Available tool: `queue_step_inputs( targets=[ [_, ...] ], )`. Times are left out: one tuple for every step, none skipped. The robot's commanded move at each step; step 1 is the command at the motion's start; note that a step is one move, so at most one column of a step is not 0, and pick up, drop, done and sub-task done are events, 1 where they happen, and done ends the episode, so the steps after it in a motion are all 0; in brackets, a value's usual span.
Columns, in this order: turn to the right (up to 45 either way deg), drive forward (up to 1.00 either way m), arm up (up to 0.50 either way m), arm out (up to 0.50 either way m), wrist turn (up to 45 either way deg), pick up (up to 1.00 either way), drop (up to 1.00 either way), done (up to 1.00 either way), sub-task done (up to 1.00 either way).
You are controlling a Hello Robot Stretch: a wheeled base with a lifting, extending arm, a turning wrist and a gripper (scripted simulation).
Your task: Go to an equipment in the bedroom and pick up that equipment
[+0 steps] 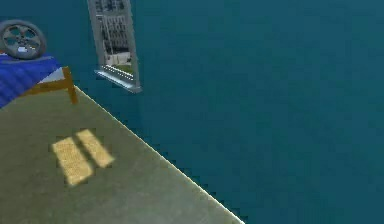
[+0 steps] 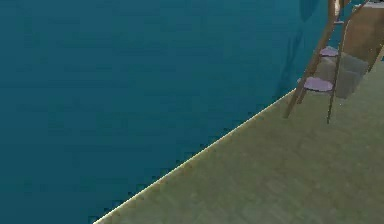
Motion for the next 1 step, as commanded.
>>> queue_step_inputs(
  targets=[
    [0.0,0.6,0.0,0.0,0.0,0.0,0.0,0.0,0.0]
  ],
)
